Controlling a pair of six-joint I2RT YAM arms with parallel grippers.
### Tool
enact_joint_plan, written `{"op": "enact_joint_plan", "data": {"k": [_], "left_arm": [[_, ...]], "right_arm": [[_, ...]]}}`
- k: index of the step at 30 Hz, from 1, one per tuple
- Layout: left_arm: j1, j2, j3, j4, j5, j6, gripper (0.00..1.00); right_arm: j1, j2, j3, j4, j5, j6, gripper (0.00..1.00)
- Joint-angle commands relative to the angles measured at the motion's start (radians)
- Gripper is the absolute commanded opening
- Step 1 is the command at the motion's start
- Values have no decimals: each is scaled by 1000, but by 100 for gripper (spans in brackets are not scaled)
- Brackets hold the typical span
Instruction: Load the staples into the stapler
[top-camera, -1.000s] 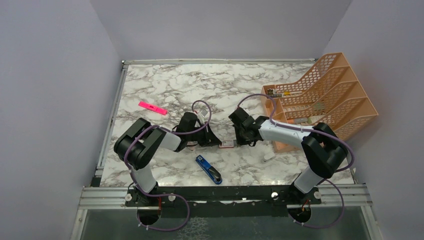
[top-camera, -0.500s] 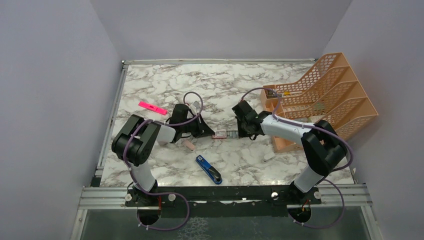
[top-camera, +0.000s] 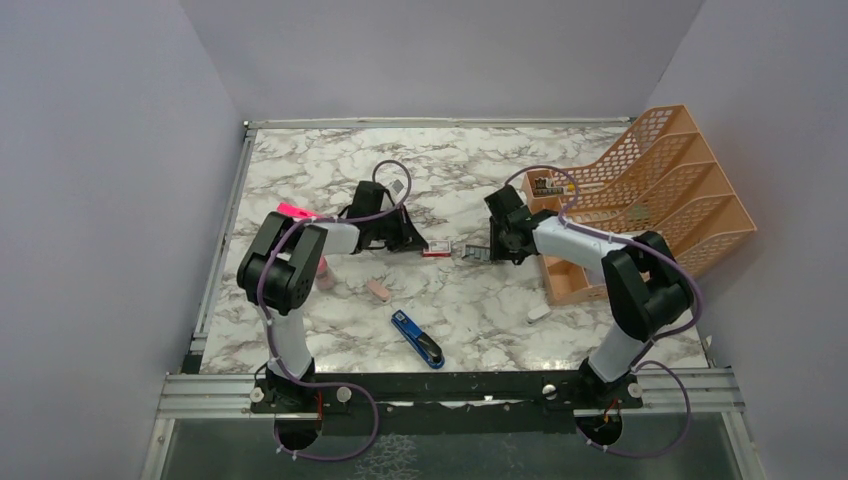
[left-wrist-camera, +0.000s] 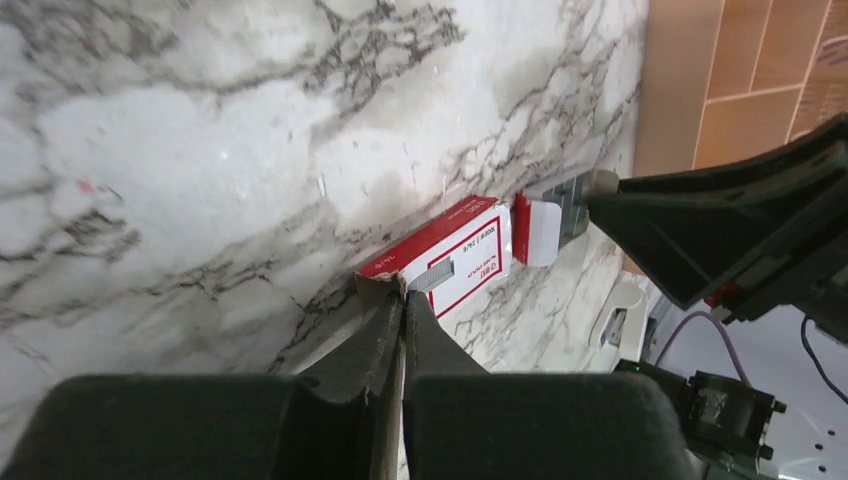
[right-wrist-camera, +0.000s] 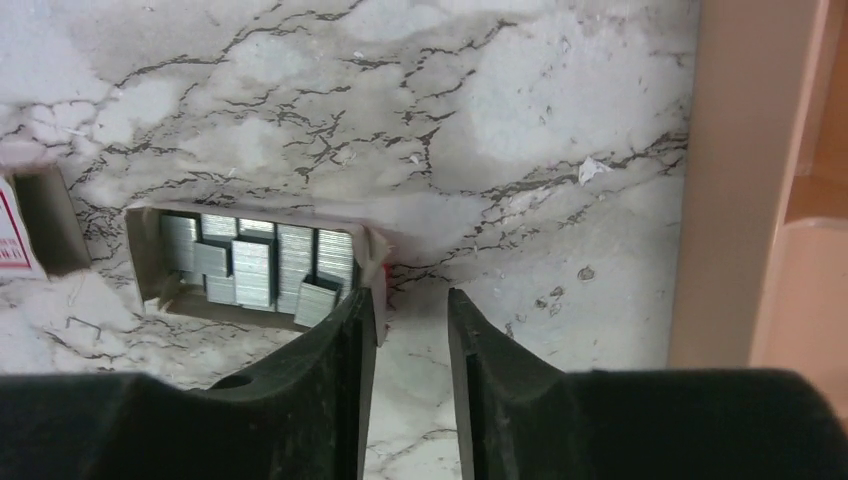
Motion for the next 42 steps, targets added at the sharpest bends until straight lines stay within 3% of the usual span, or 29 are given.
{"op": "enact_joint_plan", "data": {"k": [1,7,10,16,24,34,42], "left_arm": [[10,14,119,-166,-114,106,7],[10,-58,230,-354,-241,190,33],[10,-131,254,-433,-311,227,45],[10,-338,235,-542,-478,279,60],[10,-592,165,-620,-613,343,61],[10,-741,66,-636,-645,291,64],[10,-745,57,-626,-655,253,72]], "right_arm": [[-6,-7,40,-8,5,-7,45],[-6,-107,60,-22,-34,-21,66],[-6,-150,49,-15,-75,-29,68],[-6,-236,-14,50,-209,-102,71],[24,-316,-67,94,-504,-186,78],[444,-391,-96,-40,-355,-115,91],[664,-270,-69,-122,-281,-34,87]]}}
